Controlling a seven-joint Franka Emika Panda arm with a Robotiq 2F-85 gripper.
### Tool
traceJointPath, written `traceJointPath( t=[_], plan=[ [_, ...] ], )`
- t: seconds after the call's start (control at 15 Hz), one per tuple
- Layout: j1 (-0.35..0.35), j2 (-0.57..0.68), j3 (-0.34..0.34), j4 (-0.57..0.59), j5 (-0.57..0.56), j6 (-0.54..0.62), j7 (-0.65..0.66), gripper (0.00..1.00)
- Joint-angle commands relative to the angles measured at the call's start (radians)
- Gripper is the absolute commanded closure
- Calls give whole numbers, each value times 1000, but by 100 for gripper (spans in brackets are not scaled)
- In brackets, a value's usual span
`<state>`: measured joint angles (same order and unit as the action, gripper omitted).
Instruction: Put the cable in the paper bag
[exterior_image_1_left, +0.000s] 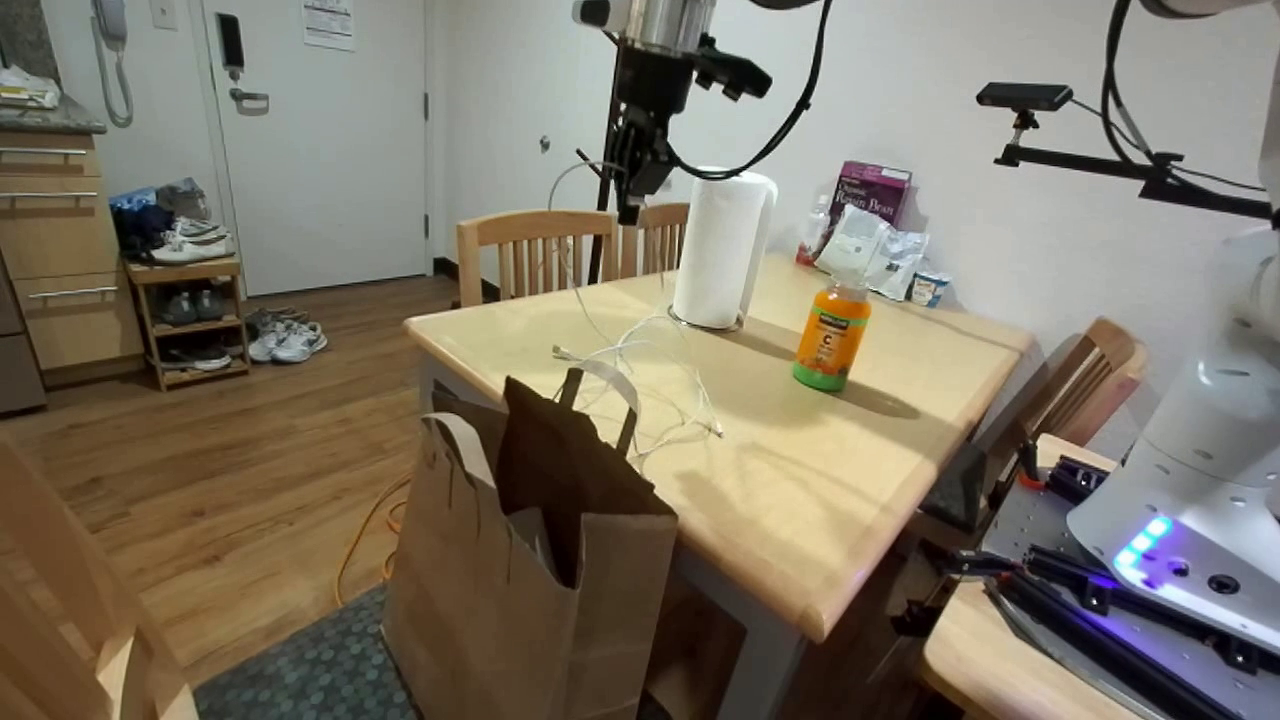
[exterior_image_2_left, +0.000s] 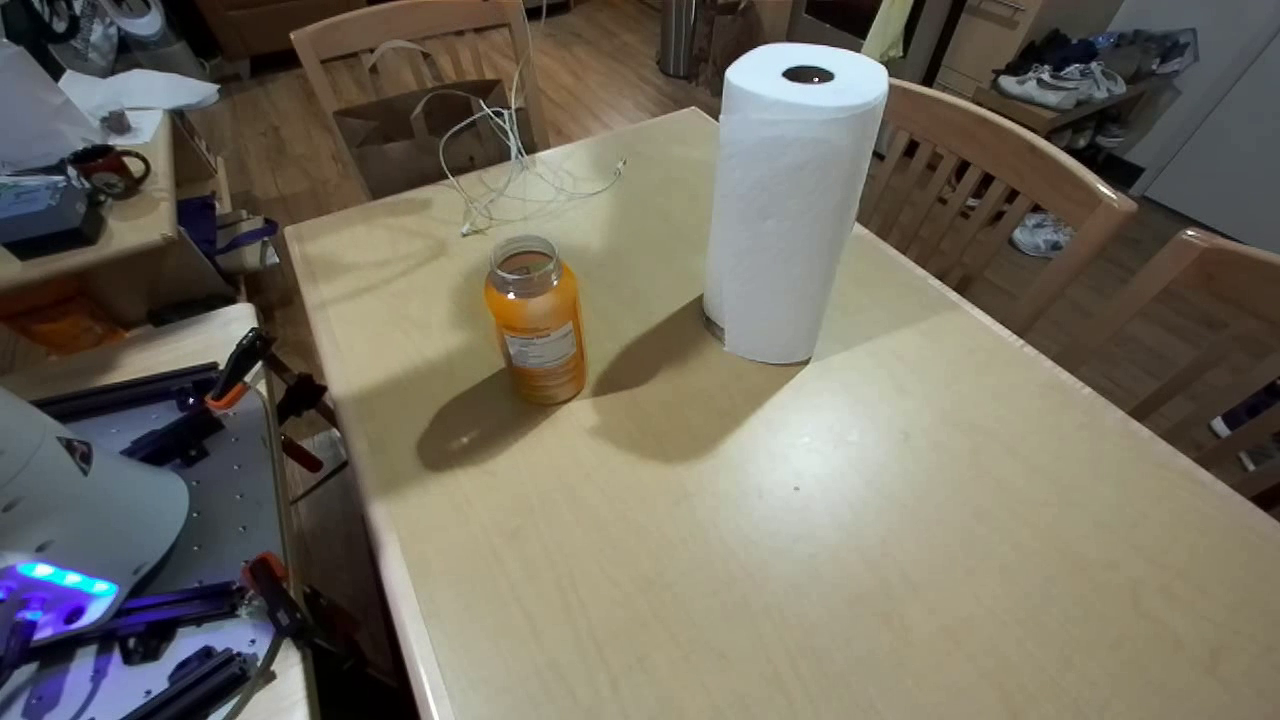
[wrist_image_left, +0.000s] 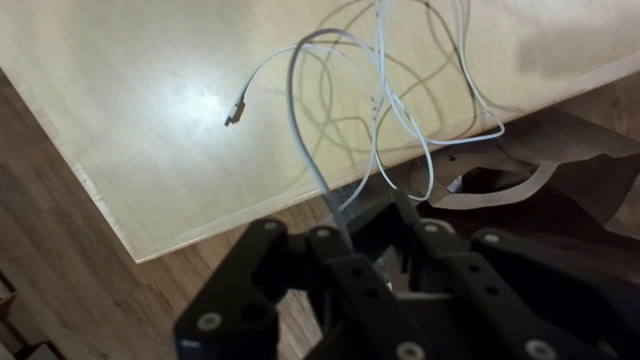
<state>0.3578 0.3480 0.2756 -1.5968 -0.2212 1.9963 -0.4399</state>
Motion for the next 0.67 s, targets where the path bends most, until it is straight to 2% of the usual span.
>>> traceJointPath(
  t=[0.0, 0.33, 0.53, 0.6],
  plan=[
    [-10, 5, -4, 6, -6, -41, 41, 97],
    [-62, 53, -21, -77, 58, 4, 38, 97],
    [-104, 142, 4, -103, 165, 53, -29, 98],
    [-115, 175, 15, -108, 200, 67, -56, 71]
  ],
)
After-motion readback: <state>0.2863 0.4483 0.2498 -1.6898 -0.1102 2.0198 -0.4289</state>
